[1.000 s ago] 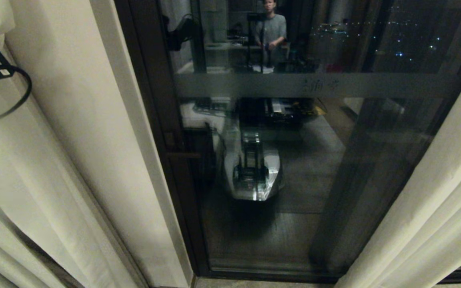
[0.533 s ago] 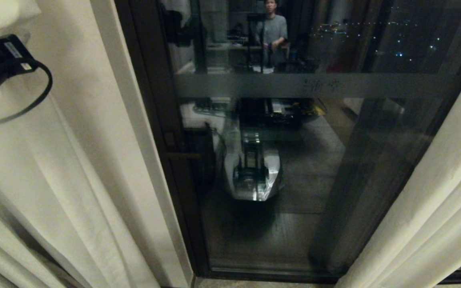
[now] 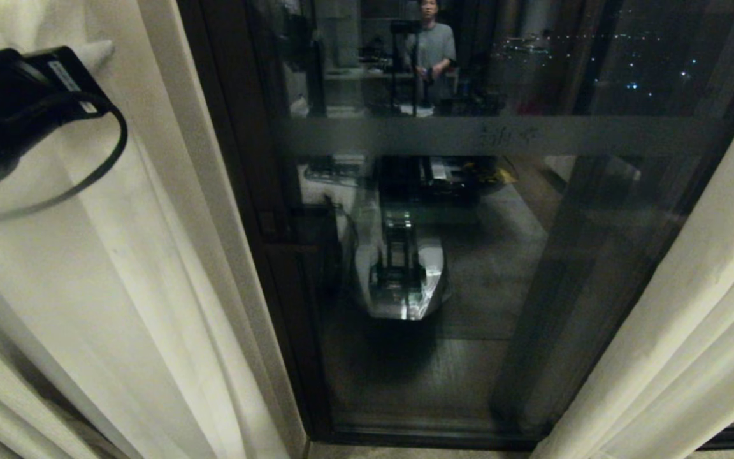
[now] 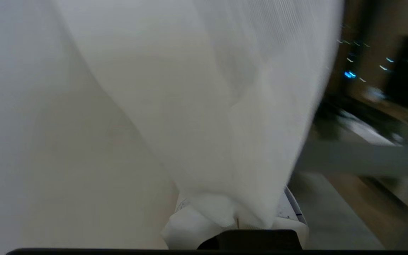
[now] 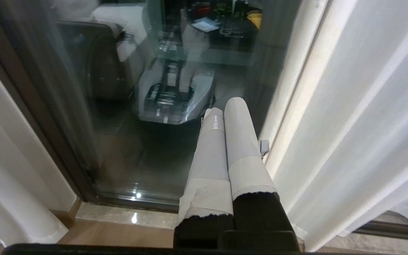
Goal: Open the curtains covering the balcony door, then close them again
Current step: Close the inner curtains on both sides
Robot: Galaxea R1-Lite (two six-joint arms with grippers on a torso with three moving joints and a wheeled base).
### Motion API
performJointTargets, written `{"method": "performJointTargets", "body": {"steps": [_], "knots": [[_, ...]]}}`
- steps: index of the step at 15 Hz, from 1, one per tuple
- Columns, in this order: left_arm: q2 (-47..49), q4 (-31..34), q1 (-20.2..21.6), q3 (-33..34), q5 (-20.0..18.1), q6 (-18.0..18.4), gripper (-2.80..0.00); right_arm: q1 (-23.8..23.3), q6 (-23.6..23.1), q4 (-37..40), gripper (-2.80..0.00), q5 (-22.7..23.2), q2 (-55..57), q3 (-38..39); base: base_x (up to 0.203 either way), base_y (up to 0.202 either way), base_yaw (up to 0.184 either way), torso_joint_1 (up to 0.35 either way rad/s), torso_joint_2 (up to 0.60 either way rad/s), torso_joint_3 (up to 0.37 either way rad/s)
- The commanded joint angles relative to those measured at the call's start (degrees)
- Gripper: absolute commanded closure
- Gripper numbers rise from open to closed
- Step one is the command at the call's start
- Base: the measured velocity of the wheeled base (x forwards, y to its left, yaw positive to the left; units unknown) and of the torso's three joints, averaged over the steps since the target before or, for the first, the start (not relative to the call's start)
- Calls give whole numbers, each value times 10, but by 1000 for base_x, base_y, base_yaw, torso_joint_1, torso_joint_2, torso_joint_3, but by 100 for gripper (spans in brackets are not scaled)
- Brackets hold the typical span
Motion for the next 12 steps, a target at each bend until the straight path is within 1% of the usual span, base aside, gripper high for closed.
{"method": "performJointTargets", "body": {"steps": [1,3,6,8,12], "knots": [[-16,-4,-22,7,1,1,0,0,0,0,0,1,0,0,0,0,0,0,0,0],[-22,-4,-36,10,2,9,0,0,0,0,0,1,1,0,2,-111,5,6,5,4],[-35,-4,-48,23,1,9,0,0,0,0,0,1,1,0,0,-189,0,0,4,1],[-36,-4,-63,25,4,9,0,0,0,0,0,1,1,0,0,-192,0,0,4,0],[-38,-4,-78,27,4,9,0,0,0,0,0,1,1,0,0,-189,0,1,2,2]]}}
